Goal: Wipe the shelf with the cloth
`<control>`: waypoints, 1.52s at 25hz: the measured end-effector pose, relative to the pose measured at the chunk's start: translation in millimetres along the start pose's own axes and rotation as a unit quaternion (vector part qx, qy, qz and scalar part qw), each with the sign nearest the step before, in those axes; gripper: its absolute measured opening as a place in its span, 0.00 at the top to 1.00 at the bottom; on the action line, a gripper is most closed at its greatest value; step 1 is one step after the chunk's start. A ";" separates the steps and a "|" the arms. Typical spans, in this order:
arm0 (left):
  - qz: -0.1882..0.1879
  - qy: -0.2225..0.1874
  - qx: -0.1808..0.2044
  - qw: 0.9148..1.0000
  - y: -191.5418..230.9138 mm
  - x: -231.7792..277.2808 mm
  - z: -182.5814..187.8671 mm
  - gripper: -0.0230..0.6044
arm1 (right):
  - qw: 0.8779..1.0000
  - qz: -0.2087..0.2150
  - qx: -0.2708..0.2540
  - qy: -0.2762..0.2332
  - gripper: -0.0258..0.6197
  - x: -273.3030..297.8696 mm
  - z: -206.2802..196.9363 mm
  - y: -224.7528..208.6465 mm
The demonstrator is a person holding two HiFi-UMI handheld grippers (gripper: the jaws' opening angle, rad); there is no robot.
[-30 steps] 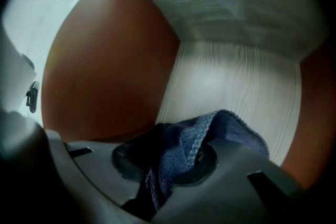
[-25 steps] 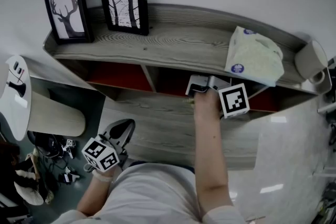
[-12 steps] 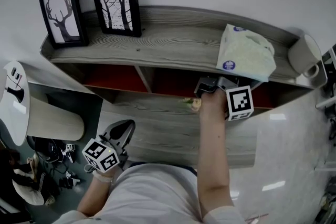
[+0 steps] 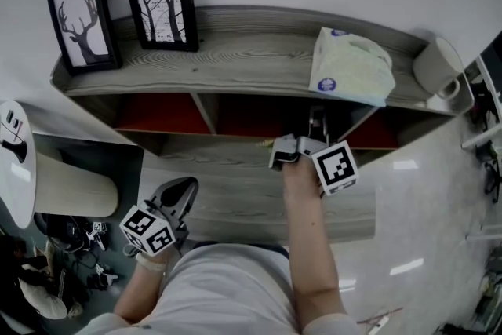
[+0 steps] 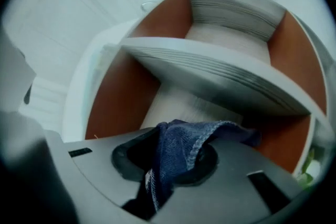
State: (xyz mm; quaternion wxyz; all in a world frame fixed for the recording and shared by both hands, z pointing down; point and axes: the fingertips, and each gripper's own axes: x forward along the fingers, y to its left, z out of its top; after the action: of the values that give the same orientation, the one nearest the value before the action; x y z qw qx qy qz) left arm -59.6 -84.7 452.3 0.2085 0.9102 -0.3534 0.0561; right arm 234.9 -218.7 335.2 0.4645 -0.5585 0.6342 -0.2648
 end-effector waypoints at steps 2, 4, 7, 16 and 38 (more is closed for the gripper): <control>-0.010 0.000 0.002 1.000 -3.7 3.4 -0.2 0.94 | 0.999 -0.003 -0.038 0.025 0.85 -15.3 -4.7 4.0; -0.020 -0.001 0.001 1.000 -7.7 7.1 -0.3 0.94 | 0.997 0.001 -0.055 0.046 0.85 -31.3 -9.6 8.7; -0.036 -0.001 0.002 0.999 -14.8 13.5 -1.2 0.94 | 0.993 0.020 -0.090 0.074 0.85 -54.5 -18.9 22.1; -0.080 0.007 0.007 0.997 -35.1 30.6 -2.9 0.94 | 0.978 0.048 -0.151 0.134 0.85 -118.9 -61.4 36.3; -0.125 0.023 0.023 0.992 -42.8 50.1 -14.1 0.94 | 0.886 -0.046 -0.395 0.239 0.85 -186.2 -86.6 -34.2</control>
State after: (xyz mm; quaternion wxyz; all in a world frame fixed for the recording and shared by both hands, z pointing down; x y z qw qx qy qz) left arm 6.9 -81.5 463.1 0.2008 0.9502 -0.2310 0.0583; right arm 163.7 -64.9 456.1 0.0273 -0.6443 0.7516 -0.1388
